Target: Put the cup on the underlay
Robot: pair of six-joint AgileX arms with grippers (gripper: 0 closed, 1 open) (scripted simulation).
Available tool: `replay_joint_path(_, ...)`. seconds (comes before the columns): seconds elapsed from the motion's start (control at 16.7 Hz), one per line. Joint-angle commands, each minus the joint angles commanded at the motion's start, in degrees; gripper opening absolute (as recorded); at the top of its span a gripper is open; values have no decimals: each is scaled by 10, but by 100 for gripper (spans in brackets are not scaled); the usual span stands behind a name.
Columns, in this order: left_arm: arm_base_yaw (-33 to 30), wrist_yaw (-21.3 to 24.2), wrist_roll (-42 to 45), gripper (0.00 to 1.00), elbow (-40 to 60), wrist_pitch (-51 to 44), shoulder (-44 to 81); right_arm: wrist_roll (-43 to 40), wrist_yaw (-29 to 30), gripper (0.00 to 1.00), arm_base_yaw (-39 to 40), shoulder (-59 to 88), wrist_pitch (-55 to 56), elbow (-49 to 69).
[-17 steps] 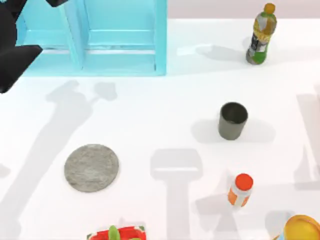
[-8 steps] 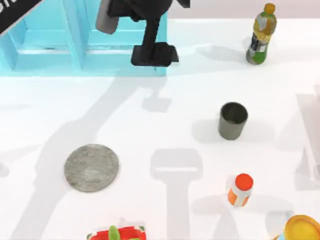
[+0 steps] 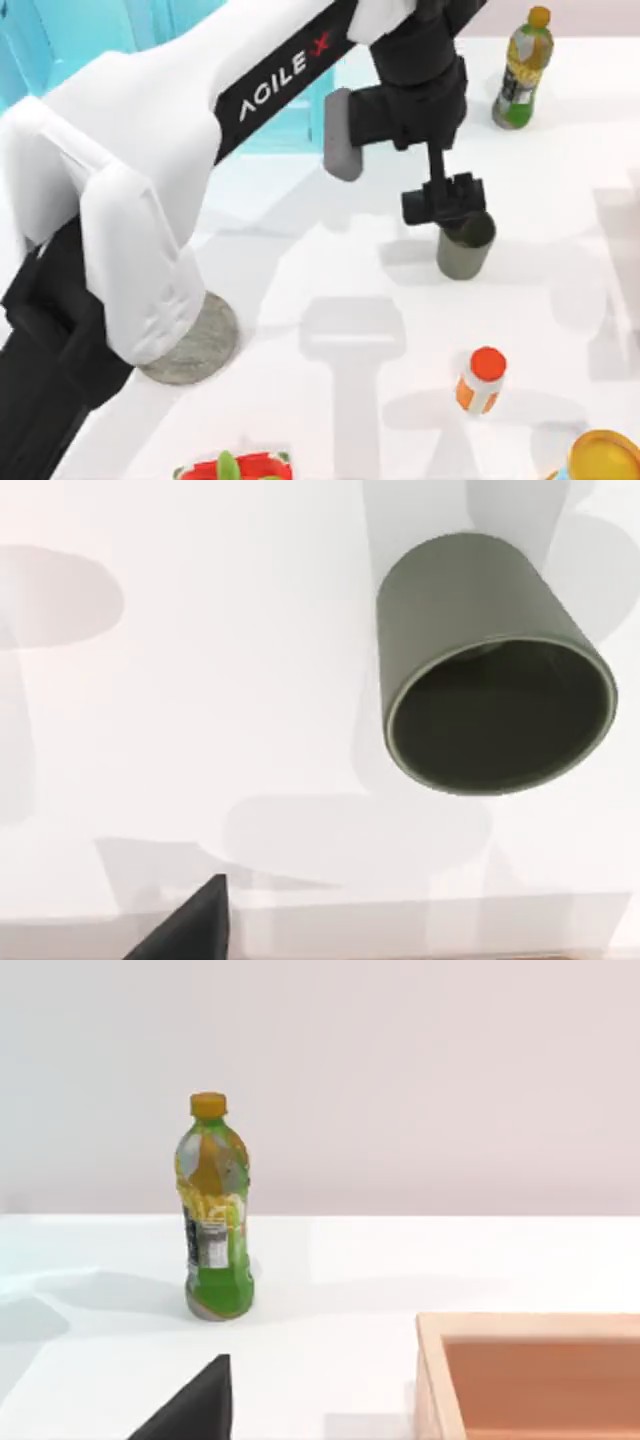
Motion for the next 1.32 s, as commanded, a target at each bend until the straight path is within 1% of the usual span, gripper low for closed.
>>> replay_joint_path(0.18,-11,6,-23,100,30,-18,30,0,0,100,0,0,0,0)
replay_joint_path(0.6,-9,6,-23,100,22,-9,31,0,0,100,0,0,0,0)
replay_joint_path(0.78,-15,6,-28,100,-16,36,37,0,0,100,0,0,0,0)
replay_joint_path(1.14,-31,3,-43,100,-119,159,54,0,0,100,0,0,0,0)
replay_joint_path(1.32,-34,2,-46,100,-138,182,57,0,0,100,0,0,0,0)
